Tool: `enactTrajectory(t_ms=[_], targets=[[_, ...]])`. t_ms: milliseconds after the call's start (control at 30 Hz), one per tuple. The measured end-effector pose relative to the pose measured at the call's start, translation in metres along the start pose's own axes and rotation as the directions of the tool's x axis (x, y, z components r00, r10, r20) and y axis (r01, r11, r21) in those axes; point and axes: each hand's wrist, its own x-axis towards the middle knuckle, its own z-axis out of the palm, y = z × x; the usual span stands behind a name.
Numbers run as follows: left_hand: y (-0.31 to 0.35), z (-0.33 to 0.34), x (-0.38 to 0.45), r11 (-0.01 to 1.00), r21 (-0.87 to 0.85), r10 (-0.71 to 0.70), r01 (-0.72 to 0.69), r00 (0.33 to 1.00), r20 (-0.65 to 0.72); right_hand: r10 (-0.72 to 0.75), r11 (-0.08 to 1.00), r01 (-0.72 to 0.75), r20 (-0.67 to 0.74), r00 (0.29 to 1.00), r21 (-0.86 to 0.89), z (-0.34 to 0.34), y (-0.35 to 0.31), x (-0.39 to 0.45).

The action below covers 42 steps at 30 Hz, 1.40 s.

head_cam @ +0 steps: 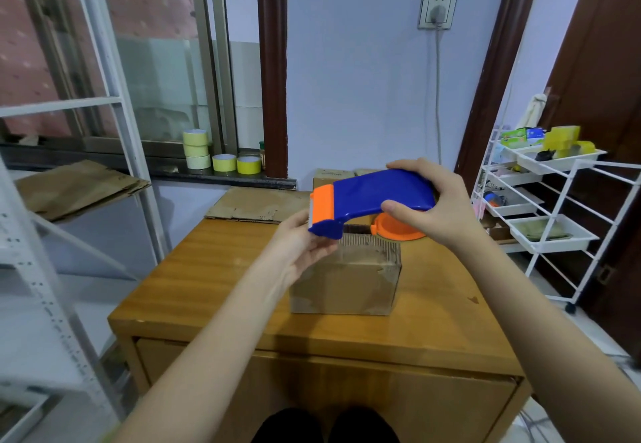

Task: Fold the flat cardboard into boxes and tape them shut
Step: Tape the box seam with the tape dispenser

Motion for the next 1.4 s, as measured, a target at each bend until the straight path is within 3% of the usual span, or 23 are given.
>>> enactTrajectory(t_ms=[67, 233, 333, 433, 567, 733, 867, 1100, 1267, 1400], targets=[[0.002, 0.001, 0.0, 0.999, -0.054, 0.009, -0.01, 1.0, -0.007, 0.001, 1.0, -0.001, -0.029, 1.0, 0.018, 0.001, -0.002, 0.0], [-0.001, 0.006, 0.003, 0.978, 0.091, 0.193, -0.186, 0.978, -0.074, 0.032, 0.997, -0.024, -0.106, 0.994, 0.079, 0.004, -0.005, 0.0], [-0.002, 0.009, 0.004, 0.968, 0.064, 0.246, -0.242, 0.968, -0.057, 0.048, 0.993, -0.03, -0.157, 0.986, 0.112, 0.003, -0.009, 0.0], [0.005, 0.012, 0.004, 0.983, -0.052, 0.173, -0.176, 0.983, -0.06, 0.051, 0.991, -0.026, -0.196, 0.979, 0.131, 0.003, -0.01, 0.0], [0.008, 0.017, 0.003, 0.977, -0.212, 0.017, -0.006, 0.999, 0.048, 0.045, 0.99, -0.016, -0.206, 0.977, 0.138, 0.001, -0.01, 0.0], [0.008, 0.022, 0.002, 0.982, -0.151, 0.103, -0.11, 0.993, -0.052, 0.038, 0.99, -0.01, -0.193, 0.98, 0.141, 0.003, -0.012, -0.004], [0.005, 0.017, 0.006, 0.956, 0.114, 0.285, -0.269, 0.946, -0.154, 0.033, 0.995, -0.017, -0.16, 0.987, 0.103, 0.002, -0.01, -0.005], [-0.001, 0.006, 0.011, 0.796, 0.467, 0.498, -0.385, 0.855, -0.145, 0.04, 0.998, -0.035, -0.095, 0.995, 0.056, -0.003, -0.005, -0.005], [0.003, -0.016, 0.014, 0.745, 0.555, 0.525, -0.371, 0.838, -0.145, 0.059, 0.998, -0.058, -0.069, 0.996, 0.027, -0.01, 0.004, -0.011], [0.014, -0.052, 0.021, 0.768, 0.567, 0.472, -0.299, 0.862, -0.184, 0.125, 0.992, -0.123, -0.077, 0.989, 0.04, -0.036, 0.019, -0.017]])
